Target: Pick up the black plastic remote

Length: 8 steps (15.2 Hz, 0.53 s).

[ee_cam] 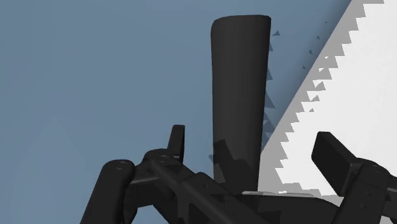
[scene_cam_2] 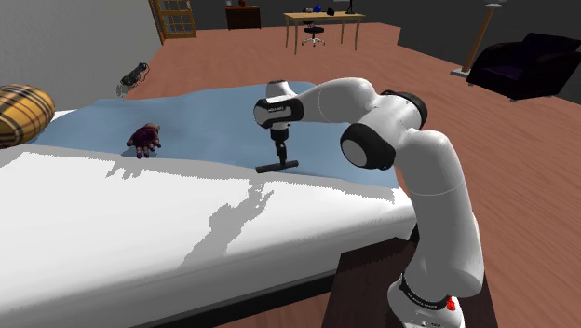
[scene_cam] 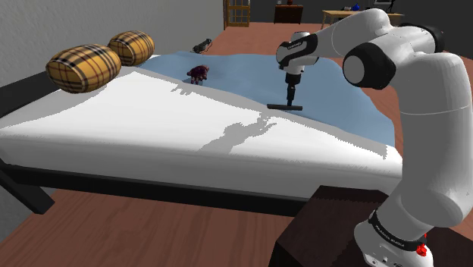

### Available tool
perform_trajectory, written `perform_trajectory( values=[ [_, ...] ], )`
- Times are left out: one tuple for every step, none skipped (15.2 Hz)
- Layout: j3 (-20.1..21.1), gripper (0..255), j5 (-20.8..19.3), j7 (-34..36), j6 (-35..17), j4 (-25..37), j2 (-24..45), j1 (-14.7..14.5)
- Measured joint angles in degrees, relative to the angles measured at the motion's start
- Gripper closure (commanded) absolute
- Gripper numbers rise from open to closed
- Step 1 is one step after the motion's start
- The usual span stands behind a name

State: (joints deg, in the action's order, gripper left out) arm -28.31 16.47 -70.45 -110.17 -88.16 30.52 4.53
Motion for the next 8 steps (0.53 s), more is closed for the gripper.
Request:
perform_trajectory(
  values=[
    [0.1,0,0.1,-0.1,-0.7,-0.6,0.2,0.0],
    [0.2,0,0.3,-0.3,-1.3,-0.8,0.6,0.1],
    [0.3,0,0.5,-0.5,-1.8,-0.9,1.0,0.2],
    [0.4,0,0.6,-0.5,-2.3,-1.2,1.2,0.2],
    [0.4,255,0.7,-0.6,-2.5,-1.3,1.3,0.2],
    [0.4,255,0.7,-0.6,-2.6,-1.3,1.4,0.2],
    [0.4,255,0.8,-0.7,-2.6,-1.2,1.4,0.3],
    [0.4,255,0.8,-0.7,-2.6,-1.2,1.4,0.3]
  ],
)
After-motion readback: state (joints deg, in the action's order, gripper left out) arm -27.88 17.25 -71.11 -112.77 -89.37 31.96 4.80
